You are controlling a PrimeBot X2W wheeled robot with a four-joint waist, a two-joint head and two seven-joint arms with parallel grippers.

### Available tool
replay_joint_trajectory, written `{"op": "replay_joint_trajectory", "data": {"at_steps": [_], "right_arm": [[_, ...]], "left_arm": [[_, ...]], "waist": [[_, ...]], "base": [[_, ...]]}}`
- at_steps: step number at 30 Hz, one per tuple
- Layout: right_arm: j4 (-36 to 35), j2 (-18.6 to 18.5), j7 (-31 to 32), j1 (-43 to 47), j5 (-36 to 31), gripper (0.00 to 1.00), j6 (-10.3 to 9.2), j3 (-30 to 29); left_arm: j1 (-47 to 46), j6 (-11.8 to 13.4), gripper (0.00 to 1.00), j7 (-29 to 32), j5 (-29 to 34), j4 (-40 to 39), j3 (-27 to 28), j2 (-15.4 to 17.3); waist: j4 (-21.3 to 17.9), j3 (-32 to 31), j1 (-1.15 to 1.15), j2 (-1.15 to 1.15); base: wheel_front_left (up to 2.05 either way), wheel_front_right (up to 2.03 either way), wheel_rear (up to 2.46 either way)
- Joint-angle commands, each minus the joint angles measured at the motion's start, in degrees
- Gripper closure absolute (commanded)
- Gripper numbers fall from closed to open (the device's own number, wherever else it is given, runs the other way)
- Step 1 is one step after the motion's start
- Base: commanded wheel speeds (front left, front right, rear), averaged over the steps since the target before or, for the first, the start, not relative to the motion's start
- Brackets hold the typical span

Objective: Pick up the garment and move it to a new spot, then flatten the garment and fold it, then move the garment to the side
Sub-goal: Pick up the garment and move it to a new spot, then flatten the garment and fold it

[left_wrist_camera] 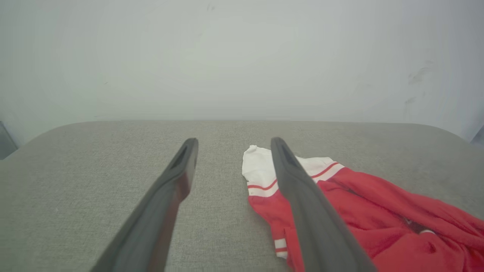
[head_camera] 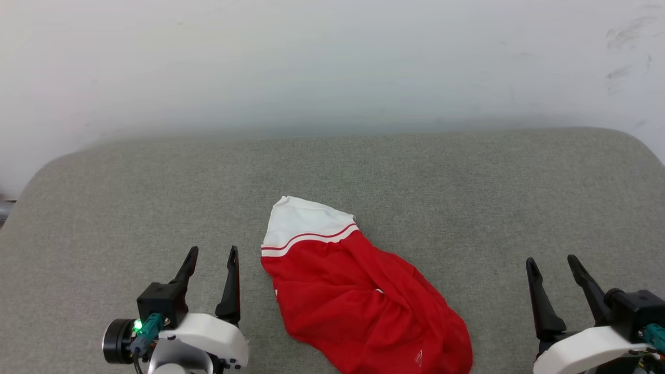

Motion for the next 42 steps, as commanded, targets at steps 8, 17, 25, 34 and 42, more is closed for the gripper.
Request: {"op": "replay_joint_trajectory", "data": {"at_steps": [8,17,25,34,42], "right_arm": [[-1.9,0.0,0.9,0.9,-1.7,0.00,-0.02,0.2],[-2.6,0.0,1.3,0.2,-1.5,0.00,-0.02,0.4],[-3.5,0.0,1.6,-1.9,-1.7,0.00,-0.02,1.5],[-2.0,0.0,-0.3,-5.2,-0.5,0.00,-0.02,1.8],[0.3,0.0,-2.8,-8.0,0.8,0.00,-0.02,3.2]], "left_arm": [[2.2,0.0,0.00,-0.4,0.4,0.5,0.6,0.0],[0.2,-1.3,0.00,-0.1,0.2,0.8,0.8,-0.3],[-11.2,-6.1,0.00,9.8,-1.6,4.1,-0.6,2.1],[-26.9,-13.0,0.00,28.2,-7.0,12.4,-1.4,5.2],[-37.2,-15.7,0.00,43.8,-11.8,20.9,-3.7,8.0]], "waist": [[-0.2,-1.1,0.00,0.00],[0.0,-0.3,0.00,0.00],[-1.7,4.7,0.00,0.00],[-5.7,11.4,0.00,0.00],[-9.3,15.6,0.00,0.00]], "base": [[0.00,0.00,0.00],[0.00,0.00,0.00],[0.00,0.00,0.00],[0.00,0.00,0.00],[0.00,0.00,0.00]]}}
